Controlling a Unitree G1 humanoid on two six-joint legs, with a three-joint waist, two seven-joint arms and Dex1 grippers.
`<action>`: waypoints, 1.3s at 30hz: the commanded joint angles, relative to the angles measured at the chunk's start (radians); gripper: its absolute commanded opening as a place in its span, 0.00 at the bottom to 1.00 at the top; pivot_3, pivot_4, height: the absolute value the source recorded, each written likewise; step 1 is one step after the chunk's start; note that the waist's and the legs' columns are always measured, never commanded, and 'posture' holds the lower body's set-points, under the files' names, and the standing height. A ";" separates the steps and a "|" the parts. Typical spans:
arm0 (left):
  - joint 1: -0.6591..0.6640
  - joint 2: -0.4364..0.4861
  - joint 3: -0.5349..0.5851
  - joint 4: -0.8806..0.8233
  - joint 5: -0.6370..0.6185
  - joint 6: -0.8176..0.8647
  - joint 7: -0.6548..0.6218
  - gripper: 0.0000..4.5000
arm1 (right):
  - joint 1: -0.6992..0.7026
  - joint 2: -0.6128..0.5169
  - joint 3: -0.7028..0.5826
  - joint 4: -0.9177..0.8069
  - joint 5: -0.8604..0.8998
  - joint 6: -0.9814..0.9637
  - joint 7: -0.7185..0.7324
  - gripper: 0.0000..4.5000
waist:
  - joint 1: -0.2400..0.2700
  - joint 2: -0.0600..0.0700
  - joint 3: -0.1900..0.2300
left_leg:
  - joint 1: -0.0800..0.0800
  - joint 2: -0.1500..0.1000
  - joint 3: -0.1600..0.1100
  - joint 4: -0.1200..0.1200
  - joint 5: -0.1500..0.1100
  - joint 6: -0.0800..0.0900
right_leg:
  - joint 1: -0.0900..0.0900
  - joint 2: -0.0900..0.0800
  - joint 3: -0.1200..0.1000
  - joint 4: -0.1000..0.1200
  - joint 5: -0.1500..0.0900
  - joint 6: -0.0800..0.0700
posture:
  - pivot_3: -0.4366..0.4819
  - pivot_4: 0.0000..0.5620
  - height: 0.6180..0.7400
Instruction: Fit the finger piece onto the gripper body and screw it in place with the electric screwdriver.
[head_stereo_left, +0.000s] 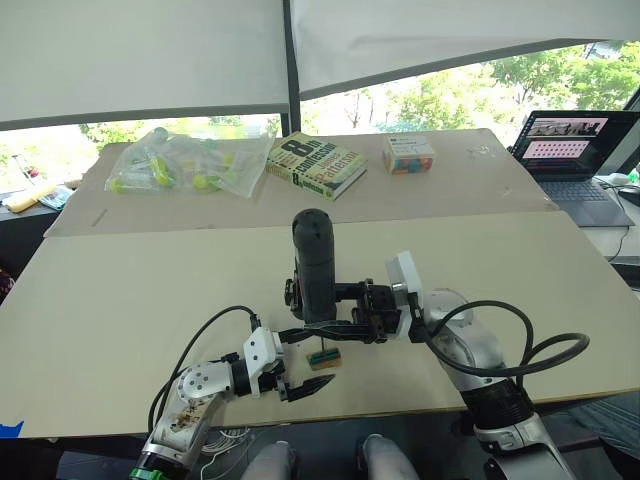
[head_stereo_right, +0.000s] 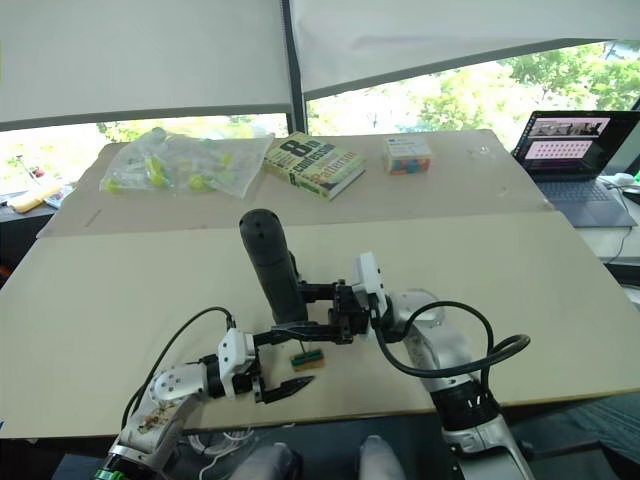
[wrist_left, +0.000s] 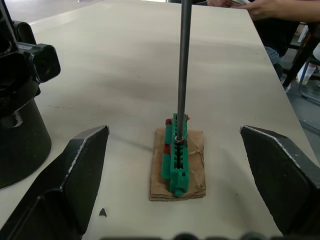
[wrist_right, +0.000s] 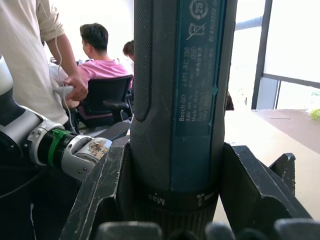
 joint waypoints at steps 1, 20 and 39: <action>0.020 0.002 -0.015 0.011 0.002 0.013 -0.004 0.98 | -0.015 0.010 -0.005 -0.003 0.000 -0.027 0.005 0.43 | 0.000 0.000 0.000 | 0.000 0.000 0.000 0.000 0.000 0.000 | 0.000 0.000 0.000 0.000 0.000 0.000 | 0.48 0.27 1.00; 0.001 0.077 0.040 -0.033 -0.063 0.018 -0.063 0.98 | -0.061 0.008 -0.042 -0.113 0.099 0.050 0.002 0.43 | -0.007 0.000 0.000 | 0.000 0.001 0.000 -0.003 0.000 0.000 | -0.002 0.001 0.000 0.000 0.001 -0.001 | 0.48 0.27 1.00; 0.150 0.264 0.394 -0.214 -0.382 0.148 -0.152 0.98 | -0.042 -0.153 -0.250 -0.287 0.272 0.195 -0.123 0.43 | -0.004 -0.001 0.001 | -0.002 0.002 0.000 -0.003 0.000 0.000 | -0.003 0.001 0.000 -0.002 -0.002 0.002 | 0.48 0.27 1.00</action>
